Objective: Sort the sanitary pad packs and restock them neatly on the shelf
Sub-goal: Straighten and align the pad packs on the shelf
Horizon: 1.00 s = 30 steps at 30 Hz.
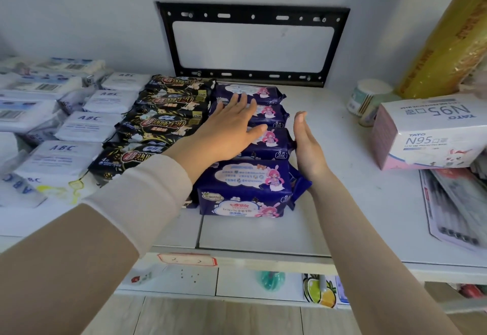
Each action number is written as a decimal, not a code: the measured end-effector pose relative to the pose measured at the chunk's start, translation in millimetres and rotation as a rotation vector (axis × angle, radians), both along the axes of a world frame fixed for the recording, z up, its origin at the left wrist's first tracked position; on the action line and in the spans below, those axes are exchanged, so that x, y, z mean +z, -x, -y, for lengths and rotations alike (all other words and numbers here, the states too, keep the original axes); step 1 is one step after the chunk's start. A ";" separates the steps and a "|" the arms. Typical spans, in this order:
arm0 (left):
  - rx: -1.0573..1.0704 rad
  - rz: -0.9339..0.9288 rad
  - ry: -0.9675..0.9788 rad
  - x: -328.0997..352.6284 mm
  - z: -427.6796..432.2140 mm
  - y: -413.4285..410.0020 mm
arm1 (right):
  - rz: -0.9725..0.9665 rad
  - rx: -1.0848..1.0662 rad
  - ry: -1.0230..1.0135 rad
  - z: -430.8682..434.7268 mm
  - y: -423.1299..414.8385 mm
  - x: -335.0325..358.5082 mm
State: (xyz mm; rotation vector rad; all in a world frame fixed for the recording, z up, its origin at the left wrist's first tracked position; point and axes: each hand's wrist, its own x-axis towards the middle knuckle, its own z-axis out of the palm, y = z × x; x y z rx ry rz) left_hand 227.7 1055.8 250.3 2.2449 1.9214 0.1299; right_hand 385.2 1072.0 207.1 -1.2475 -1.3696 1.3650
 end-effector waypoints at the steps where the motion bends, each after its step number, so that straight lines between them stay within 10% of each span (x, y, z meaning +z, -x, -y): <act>1: -0.004 0.012 -0.022 2.2 7.5 -1.2 | 0.003 -0.010 -0.021 6.4 -2.6 2.9; 24: -0.047 0.034 -0.136 -20.3 46.2 -12.6 | 0.090 0.019 -0.229 62.1 -5.4 -22.7; 30: -0.178 0.072 -0.240 -2.2 82.8 3.0 | 0.186 -0.020 -0.575 72.8 -43.0 -38.1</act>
